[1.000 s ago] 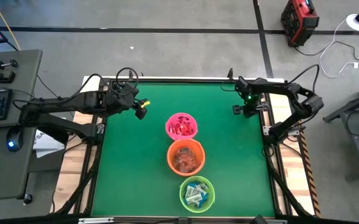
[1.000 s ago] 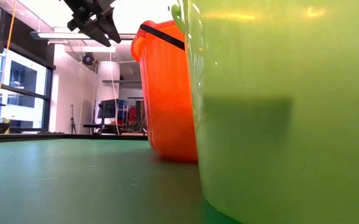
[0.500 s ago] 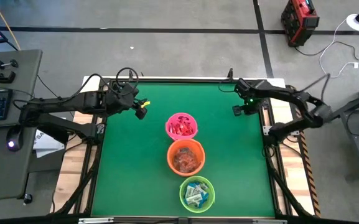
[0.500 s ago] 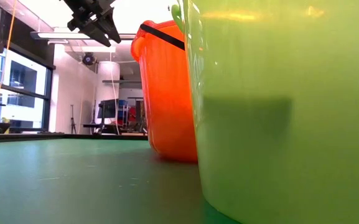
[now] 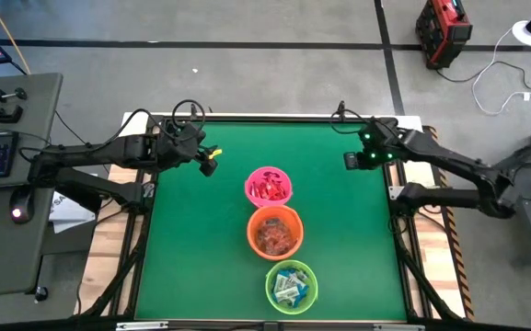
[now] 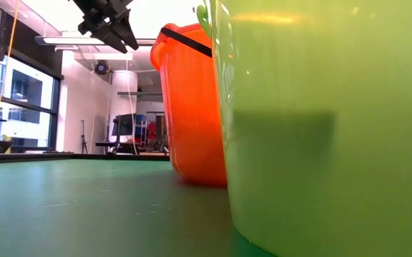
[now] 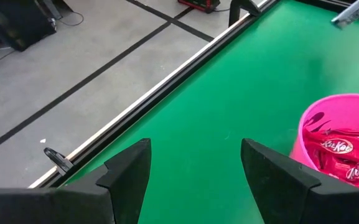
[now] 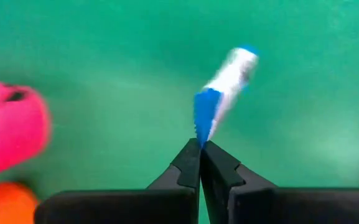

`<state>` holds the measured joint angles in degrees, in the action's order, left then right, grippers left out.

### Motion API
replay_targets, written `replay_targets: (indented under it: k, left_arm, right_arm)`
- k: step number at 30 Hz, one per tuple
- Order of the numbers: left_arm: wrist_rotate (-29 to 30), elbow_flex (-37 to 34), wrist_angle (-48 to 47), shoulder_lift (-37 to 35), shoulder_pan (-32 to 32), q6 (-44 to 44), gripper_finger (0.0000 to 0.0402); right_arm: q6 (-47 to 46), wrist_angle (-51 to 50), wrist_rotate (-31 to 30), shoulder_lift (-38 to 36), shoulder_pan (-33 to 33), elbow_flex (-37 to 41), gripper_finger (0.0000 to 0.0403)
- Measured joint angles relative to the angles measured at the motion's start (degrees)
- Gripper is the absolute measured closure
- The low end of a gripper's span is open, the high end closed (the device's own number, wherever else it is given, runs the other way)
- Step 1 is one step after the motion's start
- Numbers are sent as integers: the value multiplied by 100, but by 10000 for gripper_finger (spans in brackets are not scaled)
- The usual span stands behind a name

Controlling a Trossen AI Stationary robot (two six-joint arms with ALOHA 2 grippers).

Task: Sort candy by brand, put in halloween buckets
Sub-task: Put the white chocolate into the green bucket

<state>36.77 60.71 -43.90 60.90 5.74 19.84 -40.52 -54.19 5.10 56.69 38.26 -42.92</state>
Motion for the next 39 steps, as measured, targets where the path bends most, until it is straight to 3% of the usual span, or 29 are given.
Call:
replay_targets:
  k: [8, 19, 24, 31, 39]
  left_arm:
    - [13, 0, 22, 9, 2, 2, 163]
    - [153, 0, 21, 9, 4, -81, 163]
    - [164, 0, 24, 9, 2, -42, 163]
    - [155, 0, 30, 9, 86, -42, 163]
    - [115, 0, 37, 9, 209, -46, 163]
  right_arm:
    - [-597, 1243, 338, -646, -875, -4, 403]
    - [-574, 4177, 539, -678, -2675, -6, 403]
    - [-805, 4998, 499, -676, -3611, -8, 403]
    - [-1514, 5804, 114, -270, -4949, -8, 403]
    - [-2639, 6681, -56, 751, -6214, -8, 403]
